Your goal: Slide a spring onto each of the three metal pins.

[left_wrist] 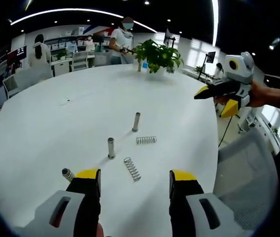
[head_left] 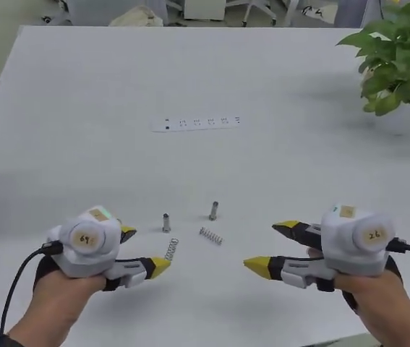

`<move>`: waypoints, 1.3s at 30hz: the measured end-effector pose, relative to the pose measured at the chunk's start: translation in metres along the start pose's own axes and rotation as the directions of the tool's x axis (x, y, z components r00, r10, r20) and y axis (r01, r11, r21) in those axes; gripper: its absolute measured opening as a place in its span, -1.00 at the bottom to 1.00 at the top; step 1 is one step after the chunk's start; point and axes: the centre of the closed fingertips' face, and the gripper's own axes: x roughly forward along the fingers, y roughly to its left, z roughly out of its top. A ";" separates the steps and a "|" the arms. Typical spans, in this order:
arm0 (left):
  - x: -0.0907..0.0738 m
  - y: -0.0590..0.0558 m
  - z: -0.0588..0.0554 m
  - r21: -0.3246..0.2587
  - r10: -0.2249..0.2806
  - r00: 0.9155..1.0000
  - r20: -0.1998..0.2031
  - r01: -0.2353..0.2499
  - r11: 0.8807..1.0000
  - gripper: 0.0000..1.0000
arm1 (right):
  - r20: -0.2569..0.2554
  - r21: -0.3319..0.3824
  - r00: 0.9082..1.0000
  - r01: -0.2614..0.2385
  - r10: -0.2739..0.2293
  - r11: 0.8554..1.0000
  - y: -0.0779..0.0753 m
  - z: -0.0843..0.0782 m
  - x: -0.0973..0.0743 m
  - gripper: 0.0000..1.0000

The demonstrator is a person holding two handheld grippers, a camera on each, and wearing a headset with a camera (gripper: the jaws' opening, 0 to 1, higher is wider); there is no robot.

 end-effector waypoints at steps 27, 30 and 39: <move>0.058 0.003 -0.032 -0.063 0.005 0.996 -0.084 -0.011 0.998 -0.36 | -0.024 0.014 1.000 -0.006 0.007 1.000 -0.001 -0.009 0.000 0.13; 0.062 0.002 -0.033 -0.067 0.002 0.996 -0.091 -0.008 0.998 -0.37 | -0.024 0.019 1.000 -0.005 0.006 1.000 -0.002 -0.010 -0.001 0.13; 0.064 0.010 -0.042 0.014 0.080 0.989 -0.126 -0.079 0.997 -0.86 | -0.017 0.030 1.000 -0.002 0.003 1.000 -0.002 -0.010 -0.001 0.10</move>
